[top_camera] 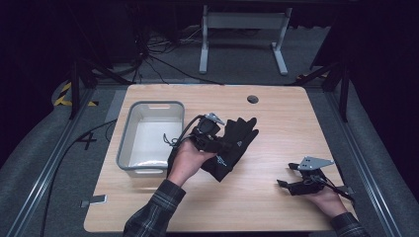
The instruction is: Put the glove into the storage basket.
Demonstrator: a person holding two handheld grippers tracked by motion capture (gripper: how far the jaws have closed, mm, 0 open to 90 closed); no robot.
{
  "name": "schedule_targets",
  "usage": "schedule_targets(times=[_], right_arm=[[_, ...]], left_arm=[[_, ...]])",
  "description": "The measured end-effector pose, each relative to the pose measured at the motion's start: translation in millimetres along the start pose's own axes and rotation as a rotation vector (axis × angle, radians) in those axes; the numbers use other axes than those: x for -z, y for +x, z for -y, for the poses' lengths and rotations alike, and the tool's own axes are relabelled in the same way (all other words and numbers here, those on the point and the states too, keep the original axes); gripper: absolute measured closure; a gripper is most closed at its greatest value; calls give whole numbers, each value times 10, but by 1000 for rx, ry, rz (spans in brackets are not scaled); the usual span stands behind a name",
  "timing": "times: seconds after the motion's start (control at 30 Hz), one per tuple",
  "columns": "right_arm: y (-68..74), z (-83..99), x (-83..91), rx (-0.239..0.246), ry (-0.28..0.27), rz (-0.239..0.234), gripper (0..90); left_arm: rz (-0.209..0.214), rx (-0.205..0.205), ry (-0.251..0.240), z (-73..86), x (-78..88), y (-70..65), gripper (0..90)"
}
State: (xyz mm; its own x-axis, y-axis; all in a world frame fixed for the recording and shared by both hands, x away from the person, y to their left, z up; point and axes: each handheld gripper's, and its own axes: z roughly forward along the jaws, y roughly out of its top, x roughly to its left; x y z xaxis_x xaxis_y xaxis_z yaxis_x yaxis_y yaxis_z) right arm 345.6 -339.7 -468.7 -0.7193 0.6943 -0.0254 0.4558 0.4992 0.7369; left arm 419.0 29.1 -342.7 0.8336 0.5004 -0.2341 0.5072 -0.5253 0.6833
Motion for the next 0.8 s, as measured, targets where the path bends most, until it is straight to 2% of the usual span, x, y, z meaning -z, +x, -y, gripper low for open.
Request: schedule_targets(times=[0.1,0.37,0.8], right_arm=[[0,0,0,0,0,0,185],[0,0,-1,1,1,-1,181],[0,-3,-3,1,2,-1,176]], left_arm=[[-11,8,-11,-1,99,46,710],[-74,25,-14,59,407,211,710],[-194,104,-58,290,1016,523,710]])
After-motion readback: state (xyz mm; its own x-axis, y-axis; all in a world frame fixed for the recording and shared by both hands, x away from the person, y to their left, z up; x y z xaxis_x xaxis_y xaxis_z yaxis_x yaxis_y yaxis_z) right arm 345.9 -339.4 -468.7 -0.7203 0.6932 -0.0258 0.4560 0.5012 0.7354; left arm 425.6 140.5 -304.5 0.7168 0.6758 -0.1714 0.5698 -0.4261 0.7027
